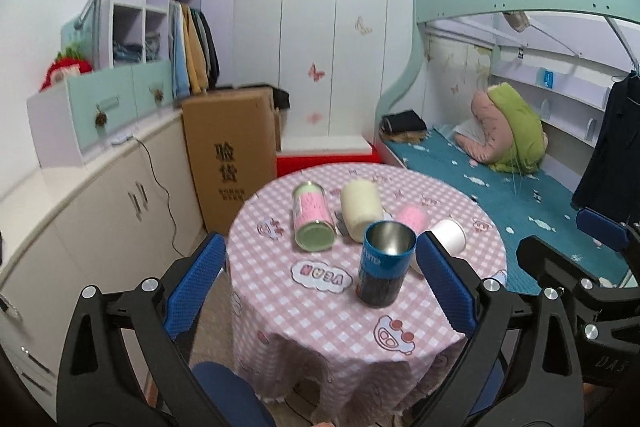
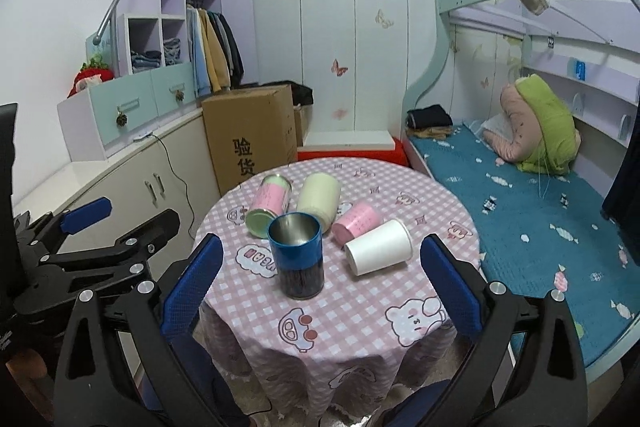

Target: Flip cup upright

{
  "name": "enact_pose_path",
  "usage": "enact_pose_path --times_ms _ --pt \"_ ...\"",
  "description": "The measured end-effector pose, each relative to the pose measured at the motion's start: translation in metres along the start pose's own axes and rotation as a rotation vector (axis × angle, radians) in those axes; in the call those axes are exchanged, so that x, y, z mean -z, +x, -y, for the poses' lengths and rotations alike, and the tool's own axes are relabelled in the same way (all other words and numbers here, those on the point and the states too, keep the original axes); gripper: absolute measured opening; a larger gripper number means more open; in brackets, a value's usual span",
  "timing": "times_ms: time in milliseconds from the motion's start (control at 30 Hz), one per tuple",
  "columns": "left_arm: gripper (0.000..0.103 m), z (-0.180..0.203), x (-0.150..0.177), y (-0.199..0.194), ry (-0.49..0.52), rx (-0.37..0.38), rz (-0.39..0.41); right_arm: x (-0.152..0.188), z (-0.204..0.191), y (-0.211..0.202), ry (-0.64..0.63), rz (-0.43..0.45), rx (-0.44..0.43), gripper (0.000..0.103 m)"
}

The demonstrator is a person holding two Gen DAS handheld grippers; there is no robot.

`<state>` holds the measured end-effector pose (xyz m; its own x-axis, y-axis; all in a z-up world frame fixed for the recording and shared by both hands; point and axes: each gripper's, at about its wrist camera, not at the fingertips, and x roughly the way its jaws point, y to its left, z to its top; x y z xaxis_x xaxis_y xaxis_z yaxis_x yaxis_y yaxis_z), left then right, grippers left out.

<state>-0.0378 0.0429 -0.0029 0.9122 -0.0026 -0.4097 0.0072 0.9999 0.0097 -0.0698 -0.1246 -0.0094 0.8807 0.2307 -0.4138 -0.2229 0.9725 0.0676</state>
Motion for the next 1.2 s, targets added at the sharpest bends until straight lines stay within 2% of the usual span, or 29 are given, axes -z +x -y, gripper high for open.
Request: enact_pose_path --times_ms 200,433,1200 --pt "0.096 0.005 -0.003 -0.01 0.019 -0.004 0.044 -0.001 0.004 -0.015 0.009 0.039 -0.001 0.095" --pt "0.096 0.008 -0.004 -0.014 0.023 0.005 0.054 -0.001 0.006 -0.025 0.009 0.07 0.012 0.096" --pt "0.096 0.007 -0.005 -0.02 0.021 -0.01 0.071 -0.001 0.006 -0.029 0.01 0.081 0.014 0.096"
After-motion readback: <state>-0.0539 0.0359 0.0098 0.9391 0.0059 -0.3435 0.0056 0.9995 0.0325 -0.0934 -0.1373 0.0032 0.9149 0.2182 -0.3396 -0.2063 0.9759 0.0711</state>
